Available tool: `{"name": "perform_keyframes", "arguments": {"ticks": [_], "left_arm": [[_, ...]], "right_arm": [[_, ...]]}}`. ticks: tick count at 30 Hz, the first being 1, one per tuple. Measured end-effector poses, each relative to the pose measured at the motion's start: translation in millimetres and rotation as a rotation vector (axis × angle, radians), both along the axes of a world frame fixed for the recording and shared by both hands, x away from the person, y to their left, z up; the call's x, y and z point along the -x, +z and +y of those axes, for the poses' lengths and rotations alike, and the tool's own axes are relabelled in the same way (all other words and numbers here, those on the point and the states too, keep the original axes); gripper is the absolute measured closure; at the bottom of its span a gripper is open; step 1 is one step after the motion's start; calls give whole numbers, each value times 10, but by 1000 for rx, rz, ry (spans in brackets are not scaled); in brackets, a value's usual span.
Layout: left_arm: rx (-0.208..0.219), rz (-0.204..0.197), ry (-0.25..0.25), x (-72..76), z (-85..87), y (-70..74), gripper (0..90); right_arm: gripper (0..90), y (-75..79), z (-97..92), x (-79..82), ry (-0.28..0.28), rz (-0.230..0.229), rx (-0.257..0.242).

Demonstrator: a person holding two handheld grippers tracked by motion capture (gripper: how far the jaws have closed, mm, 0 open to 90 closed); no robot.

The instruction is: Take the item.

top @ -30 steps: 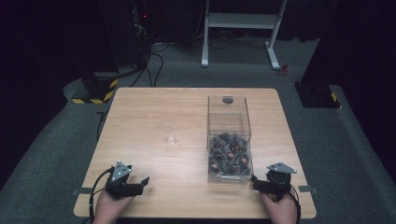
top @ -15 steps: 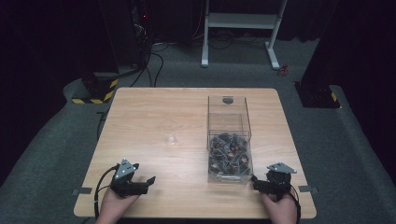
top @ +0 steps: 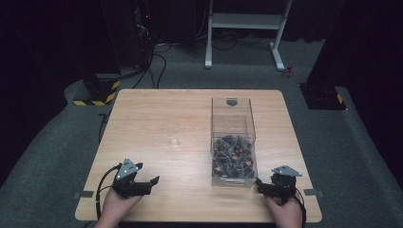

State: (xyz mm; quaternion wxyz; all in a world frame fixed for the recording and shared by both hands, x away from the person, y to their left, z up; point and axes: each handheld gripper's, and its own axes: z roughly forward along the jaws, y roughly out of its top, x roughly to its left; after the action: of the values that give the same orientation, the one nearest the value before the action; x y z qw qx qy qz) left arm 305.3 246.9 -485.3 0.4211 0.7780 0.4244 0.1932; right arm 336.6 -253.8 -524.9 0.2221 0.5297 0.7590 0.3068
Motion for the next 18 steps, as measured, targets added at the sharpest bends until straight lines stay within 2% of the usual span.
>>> {"name": "perform_keyframes", "arguments": {"ticks": [3,18], "left_arm": [[14,-6,-3,-8,-34,39,145],[33,-45,-46,-60,-204,202,151]], "right_arm": [[91,0,3,2,-3,2,-2],[91,1,5,2,-5,3,-5]]}}
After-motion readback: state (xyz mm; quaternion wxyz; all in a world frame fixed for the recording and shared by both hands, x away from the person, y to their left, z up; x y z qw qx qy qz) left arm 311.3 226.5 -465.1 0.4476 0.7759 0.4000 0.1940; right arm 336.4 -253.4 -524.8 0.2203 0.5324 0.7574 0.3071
